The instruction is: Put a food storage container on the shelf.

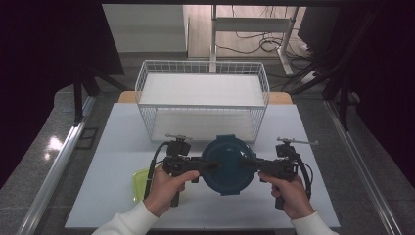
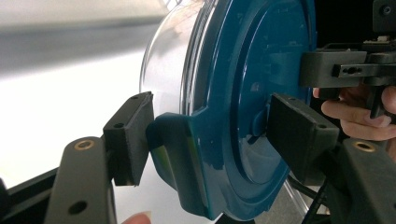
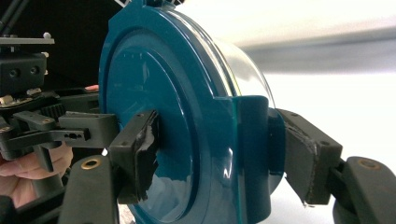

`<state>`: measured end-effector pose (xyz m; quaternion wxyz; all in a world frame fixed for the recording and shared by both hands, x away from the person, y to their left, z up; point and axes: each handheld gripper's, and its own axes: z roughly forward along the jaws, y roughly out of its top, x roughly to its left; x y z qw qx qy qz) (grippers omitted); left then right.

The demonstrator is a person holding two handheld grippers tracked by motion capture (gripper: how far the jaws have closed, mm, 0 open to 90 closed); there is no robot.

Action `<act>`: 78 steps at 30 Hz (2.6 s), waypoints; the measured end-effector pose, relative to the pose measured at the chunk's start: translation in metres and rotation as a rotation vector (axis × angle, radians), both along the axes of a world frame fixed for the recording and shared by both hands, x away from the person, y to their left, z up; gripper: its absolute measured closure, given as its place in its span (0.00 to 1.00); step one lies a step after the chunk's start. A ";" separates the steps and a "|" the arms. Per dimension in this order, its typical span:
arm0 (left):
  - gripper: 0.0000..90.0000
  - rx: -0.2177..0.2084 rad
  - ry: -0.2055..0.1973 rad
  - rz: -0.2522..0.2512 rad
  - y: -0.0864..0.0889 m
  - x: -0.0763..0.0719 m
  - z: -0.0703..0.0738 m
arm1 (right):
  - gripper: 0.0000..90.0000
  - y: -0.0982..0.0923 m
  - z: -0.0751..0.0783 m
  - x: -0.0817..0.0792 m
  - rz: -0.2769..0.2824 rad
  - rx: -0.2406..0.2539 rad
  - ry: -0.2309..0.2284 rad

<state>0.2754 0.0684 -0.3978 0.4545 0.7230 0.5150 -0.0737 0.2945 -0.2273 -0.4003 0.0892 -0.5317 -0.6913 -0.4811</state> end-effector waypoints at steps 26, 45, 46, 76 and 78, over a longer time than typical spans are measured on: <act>0.38 -0.032 -0.047 0.029 0.020 0.024 0.031 | 0.38 0.017 0.034 0.026 0.002 0.007 -0.060; 0.38 -0.029 -0.099 0.057 0.030 0.040 0.059 | 0.38 0.027 0.058 0.045 0.000 0.033 -0.093; 0.38 -0.029 -0.103 0.059 0.031 0.041 0.061 | 0.38 0.028 0.059 0.046 0.001 0.033 -0.095; 0.38 -0.056 -0.138 0.073 0.057 0.088 0.099 | 0.38 0.055 0.106 0.098 0.011 0.017 -0.126; 0.38 -0.057 -0.136 0.070 0.059 0.092 0.101 | 0.39 0.055 0.107 0.100 0.013 0.015 -0.126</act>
